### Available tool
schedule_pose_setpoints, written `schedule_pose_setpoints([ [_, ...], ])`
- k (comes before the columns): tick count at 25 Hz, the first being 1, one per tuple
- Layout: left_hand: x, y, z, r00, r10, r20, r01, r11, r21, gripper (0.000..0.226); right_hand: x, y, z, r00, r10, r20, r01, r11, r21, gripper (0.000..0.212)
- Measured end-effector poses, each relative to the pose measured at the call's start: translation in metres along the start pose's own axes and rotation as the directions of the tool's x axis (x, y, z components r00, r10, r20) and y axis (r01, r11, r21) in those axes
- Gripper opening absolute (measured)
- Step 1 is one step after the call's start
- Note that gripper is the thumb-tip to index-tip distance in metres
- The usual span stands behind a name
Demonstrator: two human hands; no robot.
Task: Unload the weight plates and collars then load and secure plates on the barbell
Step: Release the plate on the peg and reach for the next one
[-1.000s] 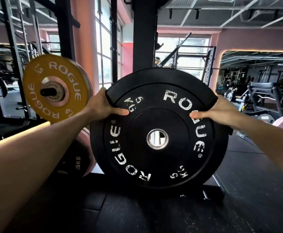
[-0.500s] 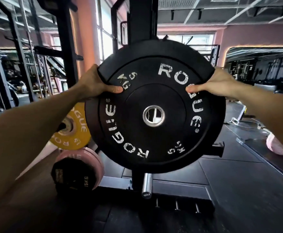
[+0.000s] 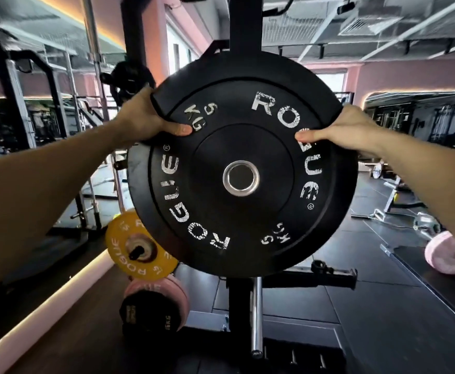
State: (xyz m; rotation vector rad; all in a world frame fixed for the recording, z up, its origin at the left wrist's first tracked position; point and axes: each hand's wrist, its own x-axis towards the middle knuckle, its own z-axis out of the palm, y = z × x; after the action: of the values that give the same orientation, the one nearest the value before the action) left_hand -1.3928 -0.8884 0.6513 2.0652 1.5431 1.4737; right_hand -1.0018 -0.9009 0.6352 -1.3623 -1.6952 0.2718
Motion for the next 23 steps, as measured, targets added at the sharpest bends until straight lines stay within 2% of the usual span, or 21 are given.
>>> schedule_pose_setpoints([
  [3,0.013,-0.006,-0.034,1.0,0.025,-0.016,-0.025,1.0,0.012,0.107,0.015,-0.027,0.009,0.999,-0.034,0.022,0.034,0.999,0.015,0.067],
  [7,0.028,-0.032,-0.055,1.0,0.01,-0.013,-0.011,0.998,-0.062,0.121,0.048,-0.042,0.047,0.999,-0.04,0.011,0.04,0.999,-0.016,0.079],
  [9,0.046,-0.054,-0.06,1.0,0.005,0.009,-0.004,0.999,-0.048,0.116,0.071,-0.043,0.07,0.999,-0.039,0.033,0.04,0.999,-0.009,0.082],
  [12,0.075,-0.088,-0.071,0.999,0.002,0.041,-0.001,1.0,-0.023,0.1,0.102,-0.051,0.105,0.996,-0.038,0.081,0.037,0.999,0.01,0.067],
  [16,0.109,-0.135,-0.092,1.0,-0.014,0.006,0.014,1.0,-0.002,0.081,0.144,-0.074,0.155,0.994,-0.081,0.073,0.083,0.996,-0.024,0.088],
  [23,0.174,-0.244,-0.158,0.999,-0.046,0.005,0.046,0.997,0.054,0.101,0.192,-0.122,0.255,0.995,-0.089,0.052,0.091,0.995,-0.034,0.09],
])
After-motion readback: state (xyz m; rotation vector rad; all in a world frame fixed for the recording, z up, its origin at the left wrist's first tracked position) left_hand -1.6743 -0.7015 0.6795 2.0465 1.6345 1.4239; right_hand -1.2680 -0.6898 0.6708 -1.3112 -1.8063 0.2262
